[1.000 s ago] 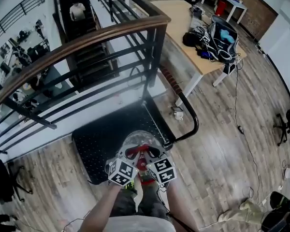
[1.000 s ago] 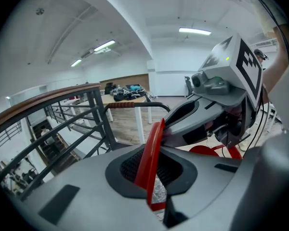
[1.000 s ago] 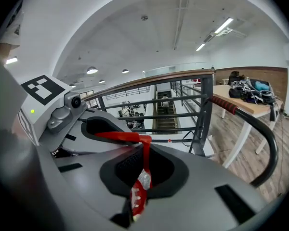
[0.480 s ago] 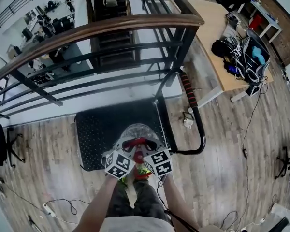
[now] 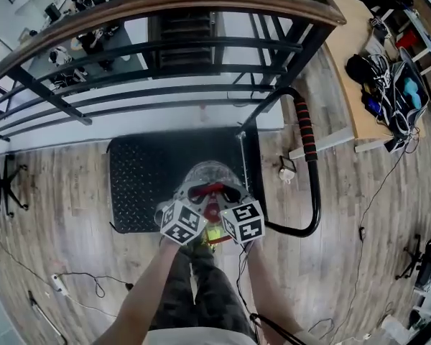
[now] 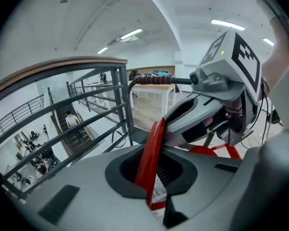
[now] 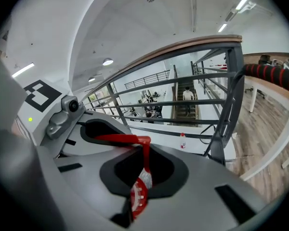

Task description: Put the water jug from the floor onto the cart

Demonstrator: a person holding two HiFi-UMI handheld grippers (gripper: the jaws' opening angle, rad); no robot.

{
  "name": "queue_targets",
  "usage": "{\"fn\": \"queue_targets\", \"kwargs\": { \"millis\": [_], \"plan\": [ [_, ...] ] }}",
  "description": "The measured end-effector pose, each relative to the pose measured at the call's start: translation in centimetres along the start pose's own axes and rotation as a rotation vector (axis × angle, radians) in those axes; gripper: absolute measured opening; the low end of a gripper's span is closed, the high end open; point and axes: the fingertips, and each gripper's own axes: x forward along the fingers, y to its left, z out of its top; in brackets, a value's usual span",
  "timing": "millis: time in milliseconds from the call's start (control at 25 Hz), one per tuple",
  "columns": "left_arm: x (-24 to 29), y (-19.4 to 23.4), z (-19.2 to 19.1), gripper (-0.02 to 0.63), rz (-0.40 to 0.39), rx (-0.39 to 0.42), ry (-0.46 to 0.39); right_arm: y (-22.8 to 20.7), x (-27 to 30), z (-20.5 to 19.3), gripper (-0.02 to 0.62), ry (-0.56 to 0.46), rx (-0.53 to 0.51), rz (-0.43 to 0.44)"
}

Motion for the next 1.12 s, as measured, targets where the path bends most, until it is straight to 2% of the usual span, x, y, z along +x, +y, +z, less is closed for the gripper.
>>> {"fn": "queue_targets", "kwargs": {
  "millis": [400,640,1120],
  "plan": [
    [5.9,3.1,-2.1,0.032,-0.037,-0.003,0.009,-4.5,5.3,-1.4,0.020,0.021,0.032,-0.035],
    [8.3,5.9,-1.1,0.032,-0.018,0.033,-0.007,-7.0,7.6,0.2,0.020,-0.015,0.030,-0.040],
    [10.7,9.6,-0.5,0.034,-0.021,0.068,-0.037,-9.4,10.8,2.1,0.020,-0.057,0.037,-0.033]
  ]
}}
